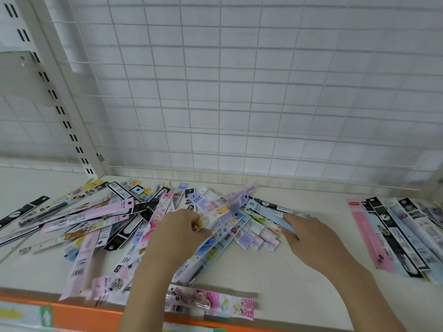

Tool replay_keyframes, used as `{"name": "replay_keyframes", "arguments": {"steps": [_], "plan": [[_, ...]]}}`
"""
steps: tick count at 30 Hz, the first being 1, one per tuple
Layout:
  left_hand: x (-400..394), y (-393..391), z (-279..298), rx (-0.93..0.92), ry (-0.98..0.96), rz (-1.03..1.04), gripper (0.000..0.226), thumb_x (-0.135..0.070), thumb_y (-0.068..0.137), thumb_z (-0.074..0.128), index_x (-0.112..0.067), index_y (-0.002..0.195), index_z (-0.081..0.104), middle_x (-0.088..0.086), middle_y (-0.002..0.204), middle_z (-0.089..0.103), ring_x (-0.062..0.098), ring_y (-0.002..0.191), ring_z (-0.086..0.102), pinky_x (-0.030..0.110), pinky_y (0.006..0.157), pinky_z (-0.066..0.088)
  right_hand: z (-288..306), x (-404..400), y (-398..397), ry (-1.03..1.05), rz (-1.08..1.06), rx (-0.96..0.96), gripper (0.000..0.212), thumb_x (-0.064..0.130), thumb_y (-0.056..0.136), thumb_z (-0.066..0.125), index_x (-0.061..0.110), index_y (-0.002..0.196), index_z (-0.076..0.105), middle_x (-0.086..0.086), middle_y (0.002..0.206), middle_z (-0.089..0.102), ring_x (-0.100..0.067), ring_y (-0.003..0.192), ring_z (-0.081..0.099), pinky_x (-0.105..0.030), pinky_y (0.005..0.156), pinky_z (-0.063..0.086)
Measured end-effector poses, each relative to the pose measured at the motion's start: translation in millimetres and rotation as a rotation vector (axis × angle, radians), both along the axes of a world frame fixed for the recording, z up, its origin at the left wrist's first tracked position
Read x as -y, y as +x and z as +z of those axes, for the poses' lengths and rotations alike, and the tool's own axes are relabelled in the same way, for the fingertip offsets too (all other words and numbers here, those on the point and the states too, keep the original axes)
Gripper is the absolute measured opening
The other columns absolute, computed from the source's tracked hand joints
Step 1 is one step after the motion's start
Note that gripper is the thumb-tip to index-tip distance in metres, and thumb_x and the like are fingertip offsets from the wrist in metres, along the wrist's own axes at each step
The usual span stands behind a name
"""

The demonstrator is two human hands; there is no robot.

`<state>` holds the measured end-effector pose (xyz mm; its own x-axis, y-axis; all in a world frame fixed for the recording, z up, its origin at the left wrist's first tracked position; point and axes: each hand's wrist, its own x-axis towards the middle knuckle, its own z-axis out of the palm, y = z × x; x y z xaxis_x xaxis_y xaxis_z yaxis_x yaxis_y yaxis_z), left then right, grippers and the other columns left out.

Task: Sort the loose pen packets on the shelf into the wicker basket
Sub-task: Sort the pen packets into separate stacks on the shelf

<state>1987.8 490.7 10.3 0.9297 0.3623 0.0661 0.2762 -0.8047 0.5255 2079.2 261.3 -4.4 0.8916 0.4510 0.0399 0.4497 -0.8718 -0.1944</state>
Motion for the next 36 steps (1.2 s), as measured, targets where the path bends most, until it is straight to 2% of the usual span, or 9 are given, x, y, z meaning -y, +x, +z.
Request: {"name": "replay_keyframes", "arguments": {"steps": [6, 12, 17, 22, 27, 29, 32, 34, 36], "plan": [[-10, -11, 12, 0.049, -0.127, 0.056, 0.053, -0.03, 0.079, 0.07, -0.015, 0.051, 0.027, -0.003, 0.045, 0.025, 0.015, 0.047, 0.027, 0.024, 0.053, 0.028, 10, -22, 13, 0.057, 0.066, 0.005, 0.014, 0.027, 0.095, 0.041, 0.02, 0.098, 0.052, 0.0, 0.08, 0.058, -0.023, 0.073, 0.053, -0.031, 0.063, 0.041], [-19, -23, 21, 0.115, -0.1, 0.147, 0.047, -0.03, 0.078, 0.072, -0.013, 0.055, 0.035, -0.003, 0.047, 0.029, 0.014, 0.046, 0.027, 0.023, 0.048, 0.02, 25, -50, 27, 0.168, 0.159, 0.052, 0.014, 0.026, 0.096, 0.043, 0.022, 0.083, 0.048, 0.006, 0.066, 0.048, -0.02, 0.064, 0.053, -0.027, 0.05, 0.033], [-23, -28, 26, 0.203, -0.144, 0.227, 0.044, -0.028, 0.077, 0.072, -0.01, 0.055, 0.04, -0.003, 0.047, 0.033, 0.012, 0.044, 0.029, 0.019, 0.044, 0.021, 32, -70, 13, 0.435, 0.246, -0.108, 0.022, 0.036, 0.093, 0.05, 0.016, 0.091, 0.06, -0.004, 0.068, 0.056, -0.02, 0.057, 0.049, -0.03, 0.054, 0.038], [-19, -26, 25, 0.142, -0.128, 0.156, 0.05, -0.027, 0.078, 0.071, -0.013, 0.053, 0.03, -0.002, 0.043, 0.026, 0.011, 0.04, 0.025, 0.014, 0.041, 0.028, 30, -86, -3, 0.513, 0.324, -0.231, 0.029, 0.046, 0.091, 0.049, 0.023, 0.103, 0.062, 0.007, 0.054, 0.038, -0.009, 0.048, 0.036, -0.018, 0.046, 0.028], [-15, -25, 24, 0.087, -0.127, 0.089, 0.049, -0.026, 0.079, 0.07, -0.014, 0.053, 0.03, -0.002, 0.047, 0.023, 0.011, 0.044, 0.023, 0.017, 0.045, 0.02, 30, -90, 0, 0.755, 0.266, -0.322, 0.017, 0.037, 0.092, 0.052, 0.026, 0.092, 0.065, 0.007, 0.055, 0.043, -0.008, 0.05, 0.04, -0.016, 0.048, 0.031], [-12, -22, 27, 0.086, -0.12, 0.062, 0.046, -0.025, 0.078, 0.07, -0.013, 0.054, 0.033, -0.002, 0.05, 0.026, 0.013, 0.048, 0.025, 0.024, 0.05, 0.021, 31, -92, 2, 0.833, 0.241, -0.362, 0.02, 0.034, 0.092, 0.053, 0.019, 0.088, 0.066, 0.001, 0.058, 0.043, -0.012, 0.055, 0.041, -0.023, 0.054, 0.033], [-10, -20, 30, 0.119, -0.128, 0.061, 0.046, -0.029, 0.075, 0.073, -0.015, 0.051, 0.037, -0.003, 0.044, 0.03, 0.01, 0.045, 0.025, 0.018, 0.046, 0.021, 37, -93, 5, 0.922, 0.2, -0.375, 0.025, 0.027, 0.093, 0.054, 0.019, 0.069, 0.051, -0.003, 0.061, 0.042, -0.011, 0.05, 0.038, -0.022, 0.053, 0.033], [-15, -22, 33, 0.149, -0.127, 0.091, 0.045, -0.032, 0.075, 0.072, -0.016, 0.048, 0.04, -0.005, 0.041, 0.035, 0.011, 0.04, 0.031, 0.016, 0.043, 0.027, 43, -91, 8, 0.962, 0.169, -0.377, 0.028, 0.026, 0.094, 0.051, 0.025, 0.067, 0.045, 0.004, 0.055, 0.039, -0.005, 0.041, 0.031, -0.017, 0.046, 0.03], [-23, -26, 38, 0.162, -0.145, 0.148, 0.035, -0.029, 0.08, 0.069, -0.013, 0.056, 0.049, -0.003, 0.048, 0.048, 0.016, 0.045, 0.054, 0.021, 0.047, 0.039, 51, -89, 14, 1.024, 0.12, -0.419, 0.027, 0.025, 0.096, 0.047, 0.029, 0.069, 0.045, 0.006, 0.052, 0.033, -0.007, 0.041, 0.026, -0.021, 0.047, 0.025]]}}
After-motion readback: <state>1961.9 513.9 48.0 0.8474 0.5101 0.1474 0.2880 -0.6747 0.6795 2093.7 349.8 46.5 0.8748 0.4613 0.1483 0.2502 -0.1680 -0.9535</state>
